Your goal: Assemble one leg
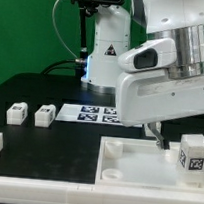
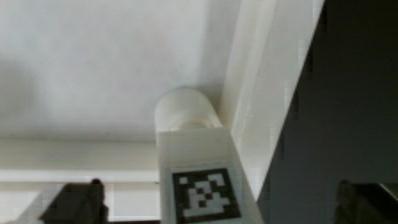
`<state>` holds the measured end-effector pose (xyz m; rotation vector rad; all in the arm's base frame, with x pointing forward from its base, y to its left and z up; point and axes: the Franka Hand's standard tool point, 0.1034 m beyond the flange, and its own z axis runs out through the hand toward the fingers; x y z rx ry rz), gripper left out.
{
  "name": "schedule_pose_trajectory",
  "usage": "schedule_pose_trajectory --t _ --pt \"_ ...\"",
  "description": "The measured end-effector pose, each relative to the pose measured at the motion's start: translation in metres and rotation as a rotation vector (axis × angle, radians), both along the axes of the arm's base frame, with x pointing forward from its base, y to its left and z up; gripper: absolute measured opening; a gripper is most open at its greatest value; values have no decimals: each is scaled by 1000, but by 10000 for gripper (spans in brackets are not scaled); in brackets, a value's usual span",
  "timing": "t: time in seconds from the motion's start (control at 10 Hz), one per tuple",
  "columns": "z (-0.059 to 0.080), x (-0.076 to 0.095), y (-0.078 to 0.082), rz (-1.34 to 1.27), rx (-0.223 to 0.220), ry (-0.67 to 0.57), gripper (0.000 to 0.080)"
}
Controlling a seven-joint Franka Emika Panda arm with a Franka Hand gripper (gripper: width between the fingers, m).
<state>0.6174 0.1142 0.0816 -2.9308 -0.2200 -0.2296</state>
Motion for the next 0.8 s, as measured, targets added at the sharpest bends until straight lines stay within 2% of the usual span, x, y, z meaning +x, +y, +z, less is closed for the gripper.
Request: schedule_pose_trajectory --t 0.1,0.3,0.4,0.5,0.6,0.8 --pt "-1 -5 2 -3 3 89 649" --pt "11 6 8 34 14 313 649" --pt "10 11 10 45 21 365 649" --pt "8 4 9 69 28 475 649" --pt "2 14 8 71 37 468 649" --pt "-2 14 10 61 28 412 649"
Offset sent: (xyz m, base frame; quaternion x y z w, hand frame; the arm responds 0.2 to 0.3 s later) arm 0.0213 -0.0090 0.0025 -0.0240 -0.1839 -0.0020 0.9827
